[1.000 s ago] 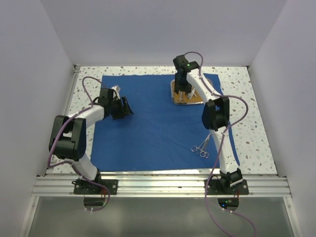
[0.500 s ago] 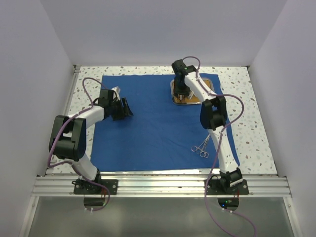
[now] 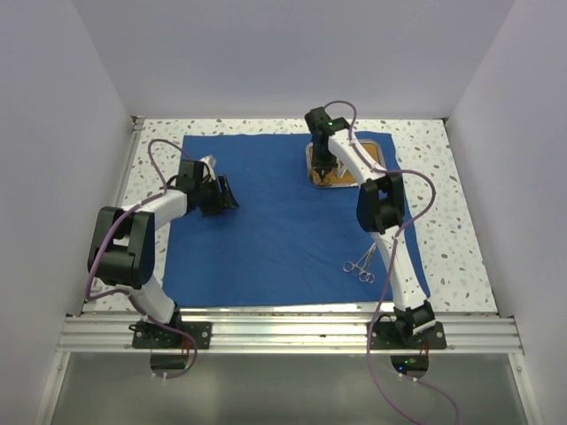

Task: Open and lay out the surgical kit
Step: Pick up the medical item from the container.

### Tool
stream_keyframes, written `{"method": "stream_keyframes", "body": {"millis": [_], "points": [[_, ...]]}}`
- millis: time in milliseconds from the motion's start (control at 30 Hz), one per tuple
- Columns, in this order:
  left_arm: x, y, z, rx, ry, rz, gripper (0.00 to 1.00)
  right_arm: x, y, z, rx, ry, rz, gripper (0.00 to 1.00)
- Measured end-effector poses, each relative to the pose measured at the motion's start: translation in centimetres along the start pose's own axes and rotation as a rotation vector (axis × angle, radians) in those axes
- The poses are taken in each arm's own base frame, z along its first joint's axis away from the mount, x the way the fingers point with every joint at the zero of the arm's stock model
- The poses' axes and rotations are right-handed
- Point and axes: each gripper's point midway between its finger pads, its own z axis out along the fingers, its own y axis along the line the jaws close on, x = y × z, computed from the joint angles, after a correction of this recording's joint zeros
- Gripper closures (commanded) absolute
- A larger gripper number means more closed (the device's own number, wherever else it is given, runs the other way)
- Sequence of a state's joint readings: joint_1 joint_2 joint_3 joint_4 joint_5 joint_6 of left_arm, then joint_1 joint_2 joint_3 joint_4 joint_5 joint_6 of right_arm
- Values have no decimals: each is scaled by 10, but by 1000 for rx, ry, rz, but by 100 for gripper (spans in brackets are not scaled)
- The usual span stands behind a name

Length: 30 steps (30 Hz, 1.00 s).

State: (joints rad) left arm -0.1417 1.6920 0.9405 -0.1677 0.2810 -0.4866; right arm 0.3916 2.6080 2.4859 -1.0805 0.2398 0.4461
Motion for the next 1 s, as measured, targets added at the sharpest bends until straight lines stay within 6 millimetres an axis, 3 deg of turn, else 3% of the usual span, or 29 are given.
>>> {"method": "stream_keyframes", "body": {"millis": [633, 900, 1000], "points": [[1, 3, 3, -3, 4, -5, 36, -4, -4, -10, 6, -9, 2, 100], [-1, 2, 3, 3, 0, -4, 36, -18, -10, -55, -15, -61, 16, 100], [-2, 1, 3, 8, -4, -2, 36, -10, -21, -78, -11, -58, 16, 100]]}}
